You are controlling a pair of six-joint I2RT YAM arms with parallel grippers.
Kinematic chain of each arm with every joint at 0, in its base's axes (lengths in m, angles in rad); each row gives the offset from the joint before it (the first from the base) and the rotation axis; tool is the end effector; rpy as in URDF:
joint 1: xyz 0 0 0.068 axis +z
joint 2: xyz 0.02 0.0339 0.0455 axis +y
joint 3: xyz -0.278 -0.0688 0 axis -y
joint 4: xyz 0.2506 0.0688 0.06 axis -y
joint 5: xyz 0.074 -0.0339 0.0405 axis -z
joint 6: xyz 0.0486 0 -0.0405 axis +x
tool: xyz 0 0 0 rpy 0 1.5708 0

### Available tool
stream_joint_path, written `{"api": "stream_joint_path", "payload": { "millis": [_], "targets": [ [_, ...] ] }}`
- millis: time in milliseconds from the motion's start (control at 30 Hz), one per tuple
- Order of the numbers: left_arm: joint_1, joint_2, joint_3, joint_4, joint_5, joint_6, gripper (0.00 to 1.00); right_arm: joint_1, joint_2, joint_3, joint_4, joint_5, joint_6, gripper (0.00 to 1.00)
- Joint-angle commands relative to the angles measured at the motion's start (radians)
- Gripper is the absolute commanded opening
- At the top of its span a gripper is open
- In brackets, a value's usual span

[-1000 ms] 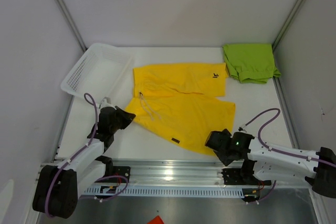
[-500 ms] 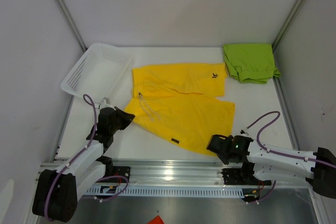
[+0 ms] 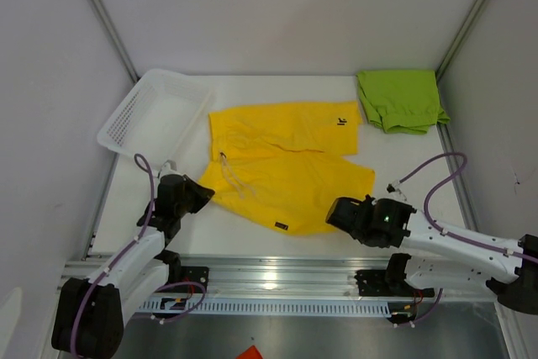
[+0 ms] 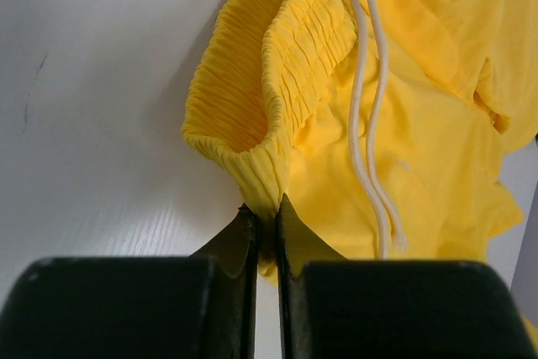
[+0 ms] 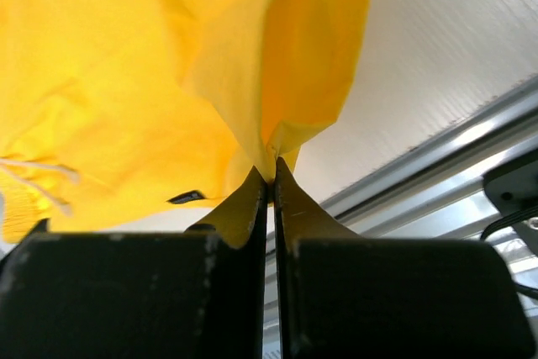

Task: Fold and stack the shorts
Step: Fold the shorts

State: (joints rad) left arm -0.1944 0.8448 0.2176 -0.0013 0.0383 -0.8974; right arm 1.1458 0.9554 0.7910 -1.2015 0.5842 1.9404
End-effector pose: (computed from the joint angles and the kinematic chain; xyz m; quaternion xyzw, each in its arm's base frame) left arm 0.1691 -0.0352 0.1508 -0.2986 0.8394 -0.2502 0.3790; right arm 0.0821 0.1164 0.2465 0.3958 0.8670 0.0900 0.2891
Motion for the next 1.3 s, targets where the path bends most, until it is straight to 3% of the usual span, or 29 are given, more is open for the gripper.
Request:
{"api": "stream_joint_path", "payload": {
  "millis": [0,200,467,500,567,633,667,767,867,967,1267],
  "targets": [
    [-0.010,-0.062,0.034,-0.066,0.032,0.031,0.00,0.032,0.034,0.100,-0.210,0.193,0.034,0.00],
    [-0.030,-0.176,0.075,-0.225,0.038,0.054,0.00,0.205,0.011,0.135,-0.319,0.305,0.211,0.00],
    [-0.030,-0.246,0.229,-0.471,0.041,0.068,0.00,0.210,-0.053,0.221,-0.313,0.439,0.103,0.00],
    [-0.030,-0.248,0.247,-0.488,0.041,0.061,0.00,0.166,-0.053,0.241,-0.303,0.469,0.066,0.00],
    [-0.030,-0.245,0.272,-0.523,0.034,0.043,0.00,0.088,-0.046,0.313,-0.215,0.470,-0.168,0.00],
    [-0.030,-0.236,0.293,-0.534,0.020,0.037,0.00,-0.065,-0.049,0.338,-0.112,0.436,-0.356,0.00],
    [-0.028,-0.231,0.327,-0.551,0.011,0.031,0.00,-0.125,-0.055,0.340,0.008,0.407,-0.538,0.00],
    [-0.027,-0.198,0.382,-0.600,-0.030,0.020,0.00,-0.399,-0.081,0.327,0.266,0.173,-0.900,0.00],
    [-0.017,-0.147,0.448,-0.617,-0.034,0.015,0.00,-0.657,-0.021,0.356,0.368,-0.172,-1.087,0.00],
    [0.001,-0.086,0.511,-0.620,-0.034,0.017,0.00,-0.800,0.107,0.424,0.391,-0.344,-1.173,0.00],
    [0.050,0.127,0.678,-0.565,-0.071,0.032,0.00,-0.897,0.339,0.546,0.529,-0.510,-1.304,0.00]
  ]
}}
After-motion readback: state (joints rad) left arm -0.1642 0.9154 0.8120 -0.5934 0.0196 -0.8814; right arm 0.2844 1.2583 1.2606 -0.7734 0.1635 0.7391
